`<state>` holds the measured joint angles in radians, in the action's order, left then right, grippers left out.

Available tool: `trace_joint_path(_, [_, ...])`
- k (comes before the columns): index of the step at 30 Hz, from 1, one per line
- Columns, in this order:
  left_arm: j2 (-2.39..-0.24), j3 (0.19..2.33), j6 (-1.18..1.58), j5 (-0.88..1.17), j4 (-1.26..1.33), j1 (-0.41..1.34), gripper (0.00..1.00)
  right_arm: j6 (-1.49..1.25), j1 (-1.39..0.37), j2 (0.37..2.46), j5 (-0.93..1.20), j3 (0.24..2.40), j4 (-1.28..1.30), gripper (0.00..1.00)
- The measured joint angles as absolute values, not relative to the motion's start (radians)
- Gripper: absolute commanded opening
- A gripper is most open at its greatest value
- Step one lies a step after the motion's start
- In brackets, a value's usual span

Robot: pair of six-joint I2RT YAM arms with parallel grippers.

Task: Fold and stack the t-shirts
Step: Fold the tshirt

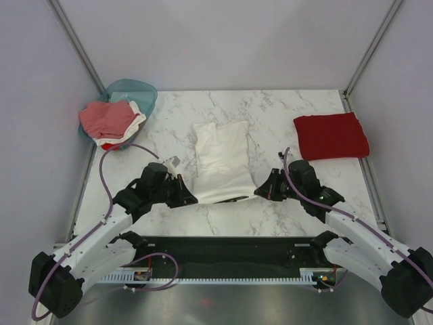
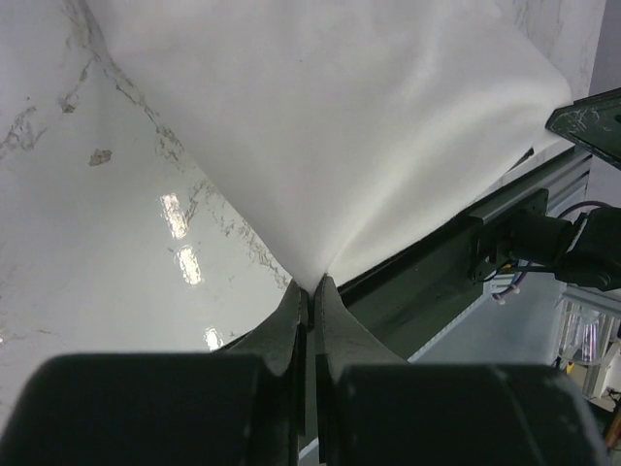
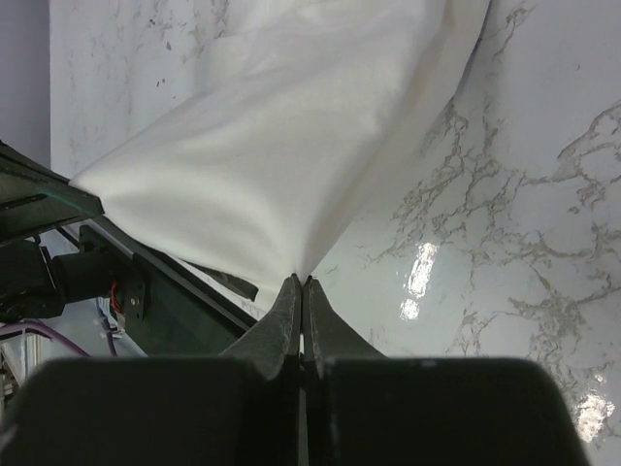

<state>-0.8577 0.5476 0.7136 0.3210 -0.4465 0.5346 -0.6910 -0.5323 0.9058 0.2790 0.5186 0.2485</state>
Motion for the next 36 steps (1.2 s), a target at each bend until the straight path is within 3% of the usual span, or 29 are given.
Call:
trace_joint_path(15, [-0.887, 0.755, 0.726, 0.32, -0.543, 0.534, 0.02, -0.665, -0.531, 0.941, 0.179, 0.729, 0.326, 0.0])
trace_joint_path(36, [-1.396, 1.126, 0.726, 0.271, -0.552, 0.38, 0.02, -0.615, -0.459, 1.435, -0.017, 1.106, 0.28, 0.0])
